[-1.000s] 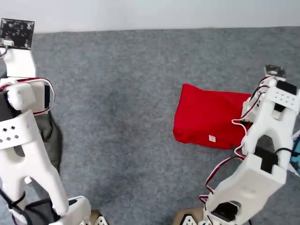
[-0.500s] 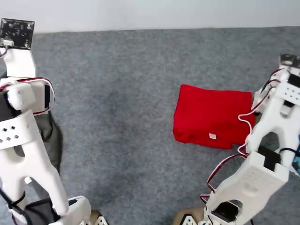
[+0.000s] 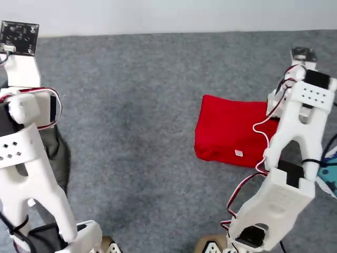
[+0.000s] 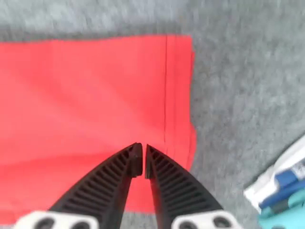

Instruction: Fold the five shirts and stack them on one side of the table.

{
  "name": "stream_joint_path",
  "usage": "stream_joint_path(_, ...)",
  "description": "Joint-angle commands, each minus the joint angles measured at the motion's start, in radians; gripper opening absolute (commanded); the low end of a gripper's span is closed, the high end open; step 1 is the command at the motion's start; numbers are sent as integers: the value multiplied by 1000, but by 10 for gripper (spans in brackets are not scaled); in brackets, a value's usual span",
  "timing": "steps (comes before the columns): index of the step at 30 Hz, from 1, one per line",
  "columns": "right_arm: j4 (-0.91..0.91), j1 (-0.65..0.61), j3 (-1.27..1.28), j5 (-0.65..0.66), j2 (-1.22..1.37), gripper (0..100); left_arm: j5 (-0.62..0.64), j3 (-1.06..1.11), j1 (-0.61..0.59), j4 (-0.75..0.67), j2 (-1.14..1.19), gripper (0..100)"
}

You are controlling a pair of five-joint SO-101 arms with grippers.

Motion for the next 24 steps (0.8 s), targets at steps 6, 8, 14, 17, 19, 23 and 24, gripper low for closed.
stream_joint_path(6,-157,2,-54,9,51,14,-8,-4,0,18,-34,2)
stream_joint_path(8,-186,1,-54,9,99,14,-8,-4,0,18,-34,2)
stream_joint_path(14,-340,1,-54,9,220,14,-8,-4,0,18,-32,2)
stream_joint_path(17,-394,1,-54,9,231,14,-8,-4,0,18,-32,2)
stream_joint_path(19,-383,2,-68,9,208,14,-8,-4,0,18,-34,2)
stream_joint_path(23,-260,-2,-123,9,127,14,-8,-4,0,18,-34,2)
stream_joint_path(24,-226,-4,-130,8,108,14,-8,-4,0,18,-34,2)
